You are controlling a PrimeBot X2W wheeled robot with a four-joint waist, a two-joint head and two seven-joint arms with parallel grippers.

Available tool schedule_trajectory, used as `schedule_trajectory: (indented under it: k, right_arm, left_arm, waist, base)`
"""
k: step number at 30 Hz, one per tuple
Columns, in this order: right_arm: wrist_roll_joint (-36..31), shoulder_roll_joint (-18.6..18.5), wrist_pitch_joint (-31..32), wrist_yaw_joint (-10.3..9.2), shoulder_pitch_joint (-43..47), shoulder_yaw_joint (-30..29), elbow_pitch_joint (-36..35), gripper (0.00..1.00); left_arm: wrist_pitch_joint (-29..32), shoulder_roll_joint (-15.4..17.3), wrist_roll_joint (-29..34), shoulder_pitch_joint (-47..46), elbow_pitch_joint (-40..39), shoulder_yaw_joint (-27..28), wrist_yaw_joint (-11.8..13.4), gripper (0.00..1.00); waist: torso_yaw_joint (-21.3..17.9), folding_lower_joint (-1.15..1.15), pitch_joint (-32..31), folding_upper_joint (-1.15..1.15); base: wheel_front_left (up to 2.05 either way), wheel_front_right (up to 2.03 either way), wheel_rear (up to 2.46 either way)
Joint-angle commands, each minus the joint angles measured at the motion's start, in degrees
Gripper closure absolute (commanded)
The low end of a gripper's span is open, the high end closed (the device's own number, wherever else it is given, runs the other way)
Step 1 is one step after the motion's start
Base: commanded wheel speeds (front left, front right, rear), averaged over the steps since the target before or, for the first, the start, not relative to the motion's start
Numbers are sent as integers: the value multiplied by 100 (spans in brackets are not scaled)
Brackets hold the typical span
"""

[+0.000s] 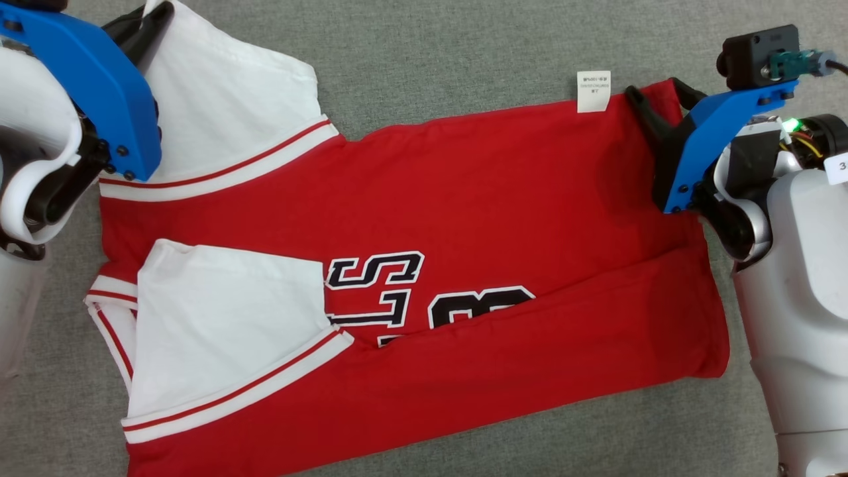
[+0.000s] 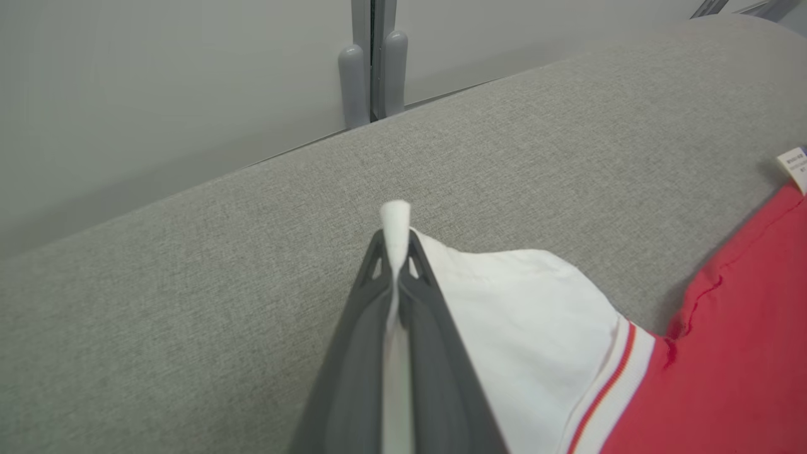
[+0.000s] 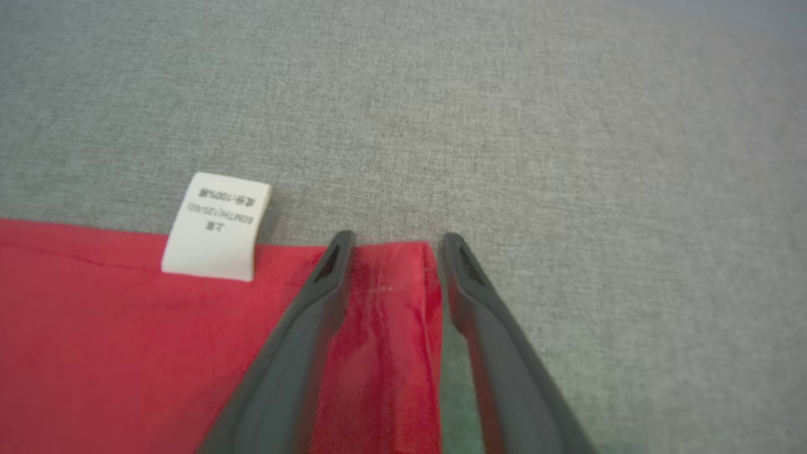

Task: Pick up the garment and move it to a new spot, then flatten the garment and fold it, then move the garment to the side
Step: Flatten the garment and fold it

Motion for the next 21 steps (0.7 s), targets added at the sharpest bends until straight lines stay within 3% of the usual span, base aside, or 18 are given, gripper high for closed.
schedule_trajectory:
  k: [1,2,3,17,21]
  right_arm:
    - [63,-79,4,1,-99,14,61,75]
    - [106,-100,-9,1,-109,29,86,94]
    - [157,-123,-37,1,-122,41,98,100]
    - [515,-342,-831,1,563,235,-231,100]
    - [640,-421,-1197,1,1325,108,-699,100]
  left_arm:
    - [-67,-38,-22,8,-32,-17,-37,100]
    - [-95,-39,-26,13,-31,-27,-41,100]
    - [-112,-42,-34,19,-30,-36,-34,100]
    - [-834,-14,-400,826,-561,27,-61,100]
    - [-1329,89,-575,1792,-1129,145,30,100]
  waist:
    - [22,0,-1,0]
    - [33,0,-9,0]
    - [42,0,-19,0]
    - [222,0,-695,0]
    - [326,0,-1126,0]
  base:
    - [0,0,0]
    - [0,0,0]
    - [0,0,0]
    - [0,0,0]
    - [0,0,0]
